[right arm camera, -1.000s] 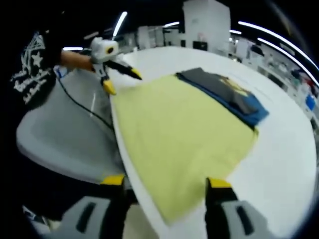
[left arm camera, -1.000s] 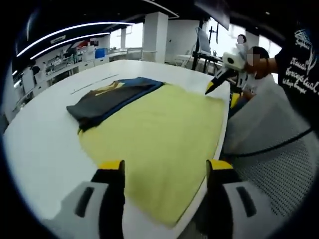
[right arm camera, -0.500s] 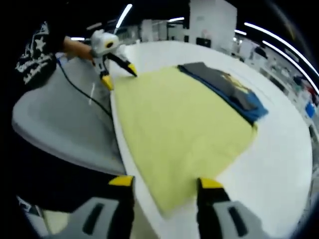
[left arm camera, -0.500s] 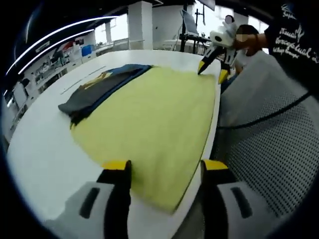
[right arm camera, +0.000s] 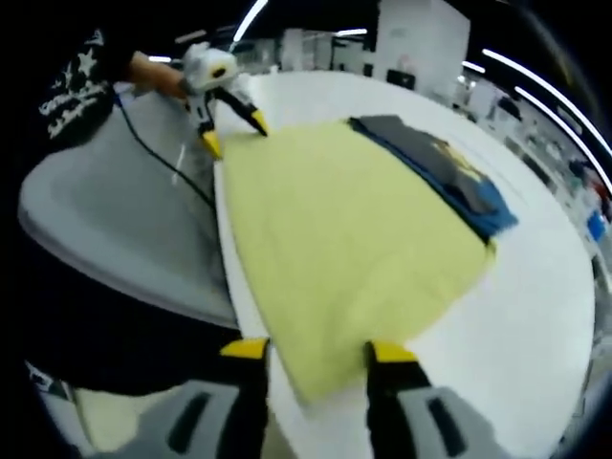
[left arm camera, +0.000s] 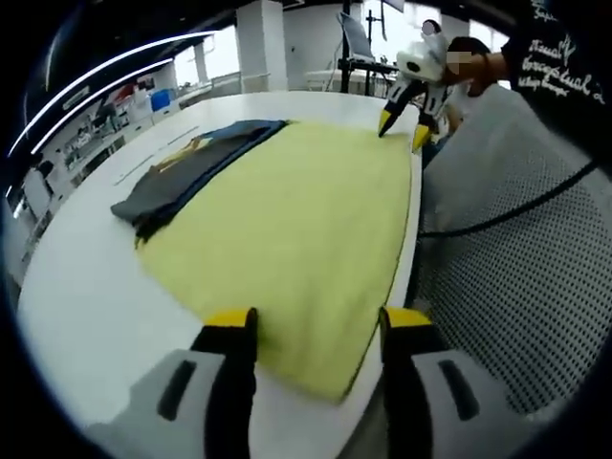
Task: Fold the garment on the visible template until the final outline fits inside the template.
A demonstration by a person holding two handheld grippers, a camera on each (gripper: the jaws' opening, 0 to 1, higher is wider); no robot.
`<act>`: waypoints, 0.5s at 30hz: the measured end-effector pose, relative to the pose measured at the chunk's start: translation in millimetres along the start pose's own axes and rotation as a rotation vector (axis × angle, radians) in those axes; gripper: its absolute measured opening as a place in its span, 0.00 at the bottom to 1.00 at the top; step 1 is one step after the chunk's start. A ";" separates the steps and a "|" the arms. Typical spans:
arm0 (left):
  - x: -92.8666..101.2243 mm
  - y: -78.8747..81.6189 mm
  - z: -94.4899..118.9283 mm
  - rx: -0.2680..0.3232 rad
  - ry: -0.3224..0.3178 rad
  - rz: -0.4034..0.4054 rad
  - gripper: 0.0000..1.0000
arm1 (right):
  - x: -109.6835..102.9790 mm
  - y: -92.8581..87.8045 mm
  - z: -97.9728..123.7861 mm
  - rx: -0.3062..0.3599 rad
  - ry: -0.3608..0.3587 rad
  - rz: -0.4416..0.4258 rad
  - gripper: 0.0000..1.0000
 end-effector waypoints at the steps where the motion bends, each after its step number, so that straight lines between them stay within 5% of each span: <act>1: -0.1 0.1 0.8 0.000 0.001 -0.003 0.45 | 1.2 -0.2 0.2 0.000 -0.002 -0.003 0.30; 4: 1.2 1.2 1.9 -0.010 0.001 -0.019 0.39 | 3.0 -0.5 0.7 0.001 -0.006 -0.009 0.24; 11: -6.8 0.4 4.3 -0.056 0.034 -0.038 0.06 | 13.1 -1.2 -1.7 0.011 -0.036 -0.039 0.08; 15: -10.6 0.3 4.0 -0.056 0.046 -0.021 0.01 | 15.8 0.4 -3.1 0.010 -0.040 -0.037 0.02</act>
Point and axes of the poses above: the point that each gripper's makers call its tool centre point, and the gripper's own axes: z roughly backward along the fingers, x roughly to its right, y roughly out of its top, the point moved 4 cm from there along z, roughly backward along the fingers, and after that the axes turned 9 degrees about -y, right-handed, at the moved point
